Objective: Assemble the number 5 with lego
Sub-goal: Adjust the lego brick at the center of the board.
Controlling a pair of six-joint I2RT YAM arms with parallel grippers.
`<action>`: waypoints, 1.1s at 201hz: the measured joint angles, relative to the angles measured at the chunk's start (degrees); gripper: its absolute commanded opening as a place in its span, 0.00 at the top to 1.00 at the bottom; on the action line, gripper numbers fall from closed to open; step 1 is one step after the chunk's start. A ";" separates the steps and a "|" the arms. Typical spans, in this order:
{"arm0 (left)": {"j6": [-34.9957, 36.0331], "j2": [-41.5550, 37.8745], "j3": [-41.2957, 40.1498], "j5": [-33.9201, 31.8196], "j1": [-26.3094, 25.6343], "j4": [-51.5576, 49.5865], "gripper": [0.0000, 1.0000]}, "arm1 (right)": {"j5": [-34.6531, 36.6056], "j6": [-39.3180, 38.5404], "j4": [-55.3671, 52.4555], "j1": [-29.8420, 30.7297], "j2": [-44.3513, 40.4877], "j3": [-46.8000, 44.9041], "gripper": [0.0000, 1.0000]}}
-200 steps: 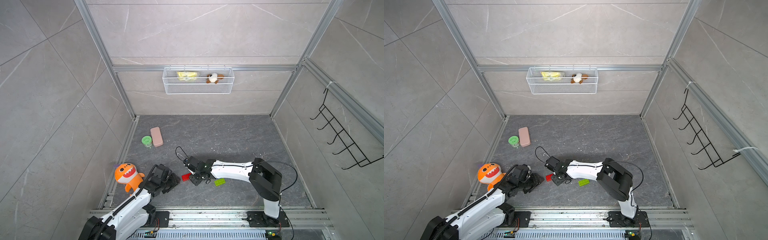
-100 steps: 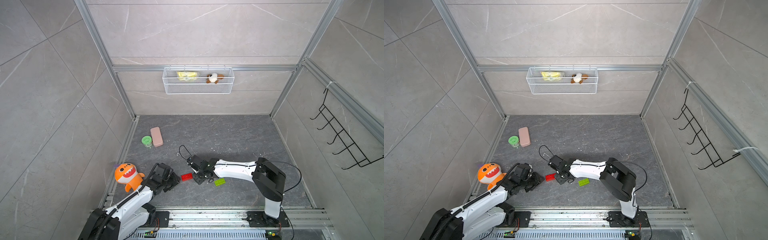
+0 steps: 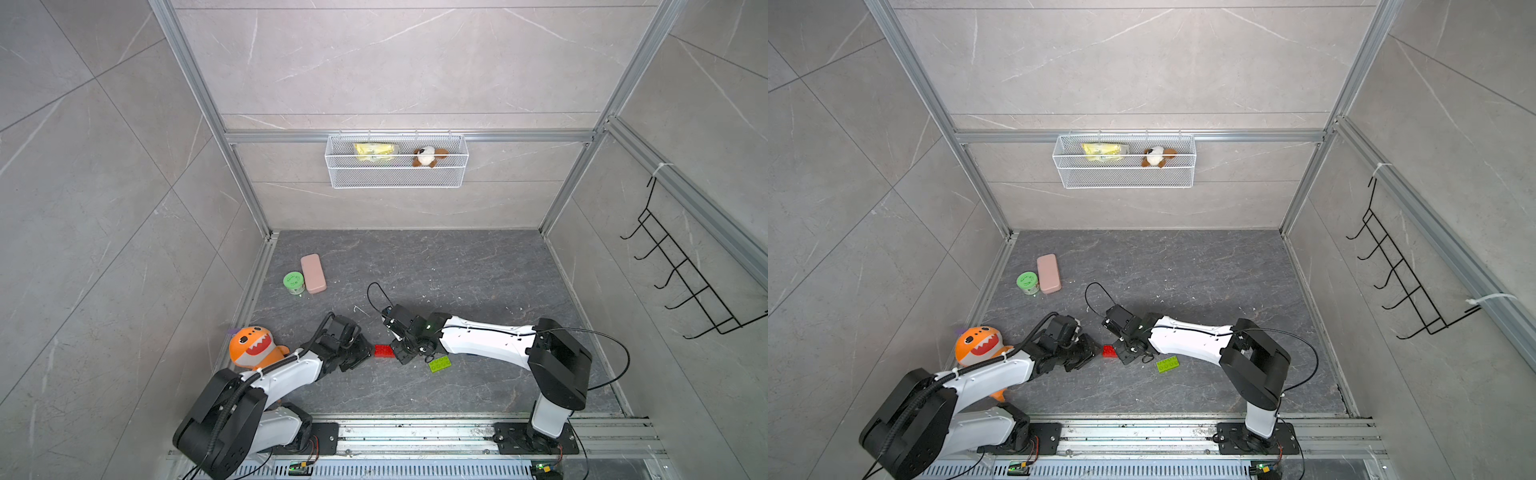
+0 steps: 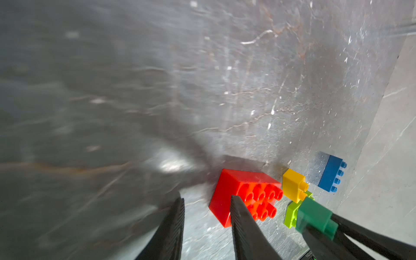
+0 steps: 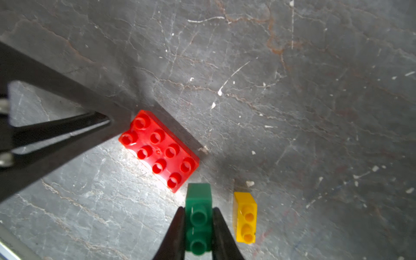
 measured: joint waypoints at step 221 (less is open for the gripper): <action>4.13 -0.61 3.85 -0.15 -2.86 -4.90 0.52 | -4.52 21.27 -7.82 -0.28 -0.22 -1.99 0.80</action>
